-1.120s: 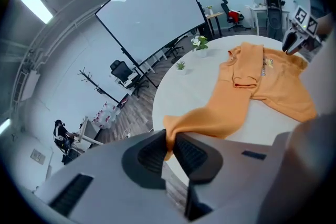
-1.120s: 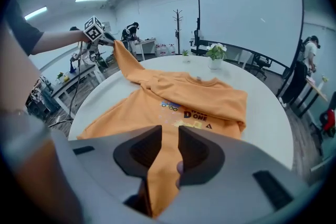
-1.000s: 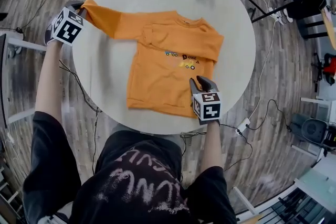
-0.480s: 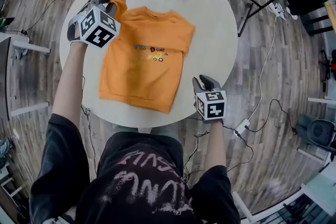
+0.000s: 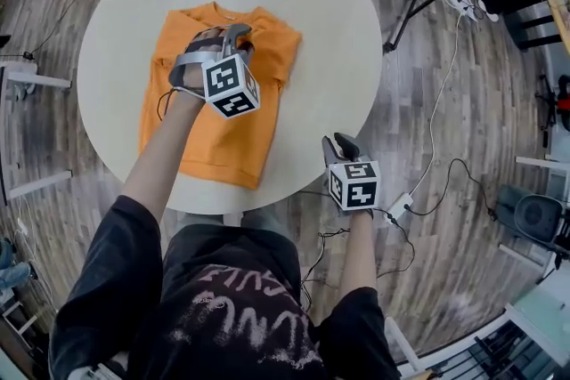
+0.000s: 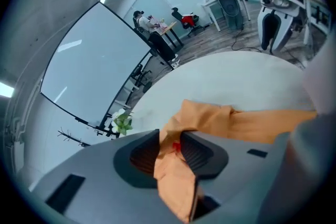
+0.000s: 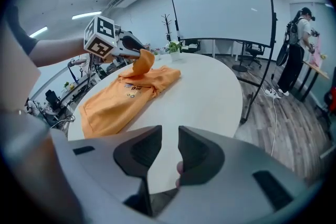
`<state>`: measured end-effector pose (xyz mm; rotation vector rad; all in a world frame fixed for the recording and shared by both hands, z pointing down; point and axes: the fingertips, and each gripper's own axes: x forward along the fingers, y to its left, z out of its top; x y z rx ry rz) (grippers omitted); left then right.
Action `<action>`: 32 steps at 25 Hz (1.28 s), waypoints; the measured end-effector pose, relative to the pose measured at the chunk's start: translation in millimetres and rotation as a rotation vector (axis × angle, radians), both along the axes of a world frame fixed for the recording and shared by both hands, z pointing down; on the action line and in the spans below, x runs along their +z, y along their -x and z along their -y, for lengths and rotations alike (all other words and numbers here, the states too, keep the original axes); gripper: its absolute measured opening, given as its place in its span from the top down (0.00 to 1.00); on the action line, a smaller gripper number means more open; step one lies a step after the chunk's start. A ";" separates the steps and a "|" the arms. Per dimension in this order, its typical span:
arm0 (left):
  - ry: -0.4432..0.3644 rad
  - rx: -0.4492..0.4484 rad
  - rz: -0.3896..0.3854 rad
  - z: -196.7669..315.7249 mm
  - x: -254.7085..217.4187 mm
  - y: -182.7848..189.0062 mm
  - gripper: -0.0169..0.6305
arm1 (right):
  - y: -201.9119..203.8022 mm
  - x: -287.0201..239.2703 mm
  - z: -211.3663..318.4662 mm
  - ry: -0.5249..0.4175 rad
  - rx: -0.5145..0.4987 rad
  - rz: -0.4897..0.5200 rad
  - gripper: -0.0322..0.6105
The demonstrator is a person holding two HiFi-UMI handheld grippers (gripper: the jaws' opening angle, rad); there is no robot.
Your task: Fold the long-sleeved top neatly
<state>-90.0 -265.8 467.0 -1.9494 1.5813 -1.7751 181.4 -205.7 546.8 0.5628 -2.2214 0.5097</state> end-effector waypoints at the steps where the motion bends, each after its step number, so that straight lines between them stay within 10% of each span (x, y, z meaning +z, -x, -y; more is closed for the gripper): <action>1: 0.020 0.010 -0.020 -1.3 10.0 -8.6 0.74 | -0.5 1.8 1.3 0.002 -0.001 0.001 0.79; 11: -0.127 -0.034 -0.146 -3.4 1.2 -24.4 0.60 | 51.8 -4.1 13.3 -0.008 -0.098 0.055 0.79; 23: 0.157 -0.204 -0.211 -63.7 70.5 101.4 0.61 | 162.7 -25.9 59.7 0.014 -0.178 0.164 0.71; 32: 0.221 -0.002 -0.367 -64.3 100.8 -2.2 0.64 | 225.3 -13.2 70.4 0.062 -0.287 0.132 0.61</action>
